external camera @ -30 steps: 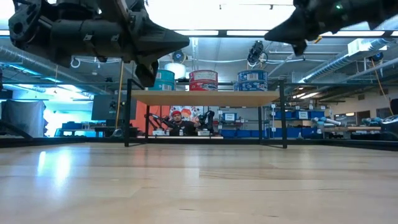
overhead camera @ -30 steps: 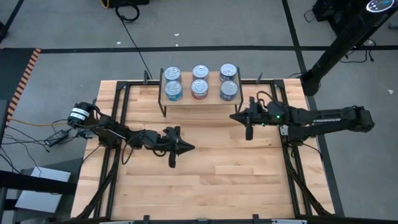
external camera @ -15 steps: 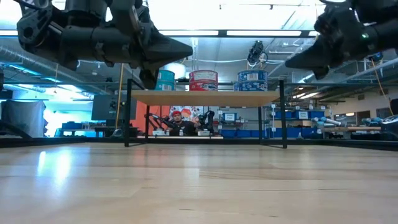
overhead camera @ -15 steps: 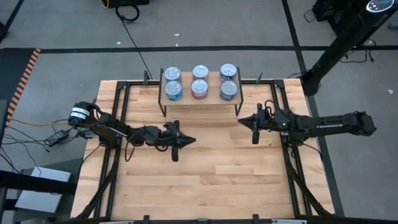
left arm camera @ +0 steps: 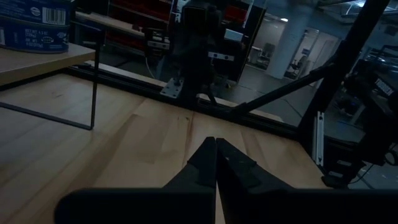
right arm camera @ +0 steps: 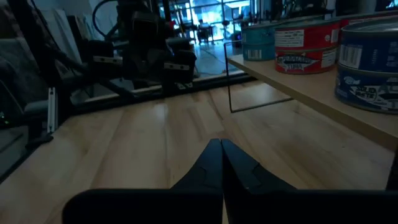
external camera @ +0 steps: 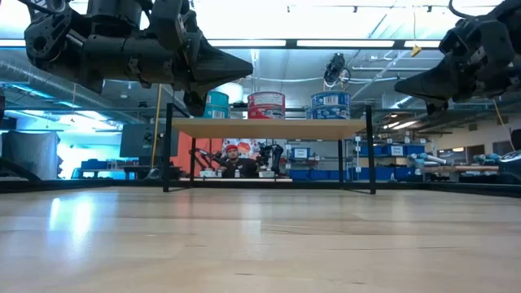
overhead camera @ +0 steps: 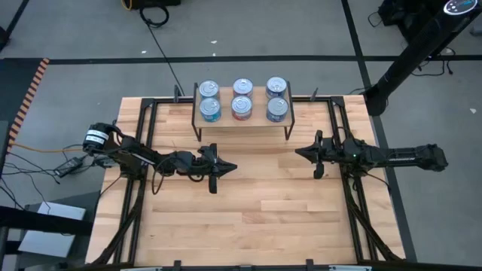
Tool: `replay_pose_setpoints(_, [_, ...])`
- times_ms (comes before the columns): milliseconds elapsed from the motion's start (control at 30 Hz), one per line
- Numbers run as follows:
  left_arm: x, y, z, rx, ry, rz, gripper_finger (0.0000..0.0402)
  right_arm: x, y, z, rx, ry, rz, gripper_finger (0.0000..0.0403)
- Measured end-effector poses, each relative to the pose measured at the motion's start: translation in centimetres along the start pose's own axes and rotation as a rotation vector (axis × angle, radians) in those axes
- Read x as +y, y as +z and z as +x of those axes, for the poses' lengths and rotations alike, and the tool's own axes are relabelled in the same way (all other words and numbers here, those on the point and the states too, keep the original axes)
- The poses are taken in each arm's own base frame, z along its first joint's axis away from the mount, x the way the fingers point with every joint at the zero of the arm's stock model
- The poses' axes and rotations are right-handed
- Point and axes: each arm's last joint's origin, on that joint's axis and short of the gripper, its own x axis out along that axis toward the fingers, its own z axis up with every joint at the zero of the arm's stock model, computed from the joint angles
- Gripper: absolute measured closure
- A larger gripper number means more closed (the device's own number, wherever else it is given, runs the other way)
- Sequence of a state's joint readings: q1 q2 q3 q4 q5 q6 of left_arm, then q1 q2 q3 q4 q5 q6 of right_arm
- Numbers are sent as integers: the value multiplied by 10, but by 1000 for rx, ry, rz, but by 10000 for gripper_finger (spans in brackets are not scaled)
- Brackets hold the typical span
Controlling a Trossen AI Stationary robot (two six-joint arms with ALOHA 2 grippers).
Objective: Stack canned seafood by type on shelf
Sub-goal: Return to Home Position
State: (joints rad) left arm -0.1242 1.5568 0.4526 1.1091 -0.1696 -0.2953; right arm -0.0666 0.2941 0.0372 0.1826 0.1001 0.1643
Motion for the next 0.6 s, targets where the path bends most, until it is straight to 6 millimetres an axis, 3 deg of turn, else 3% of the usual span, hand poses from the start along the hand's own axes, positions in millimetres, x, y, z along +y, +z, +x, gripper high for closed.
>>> replay_pose_setpoints(367, [0, 1, 0, -9, -3, -5, 395, -2, -2, -18, -105, 7, 18, 402])
replay_pose_setpoints(600, [-1, 3, 0, -26, -8, -9, 395, -3, -1, -18, -111, 6, 9, 402])
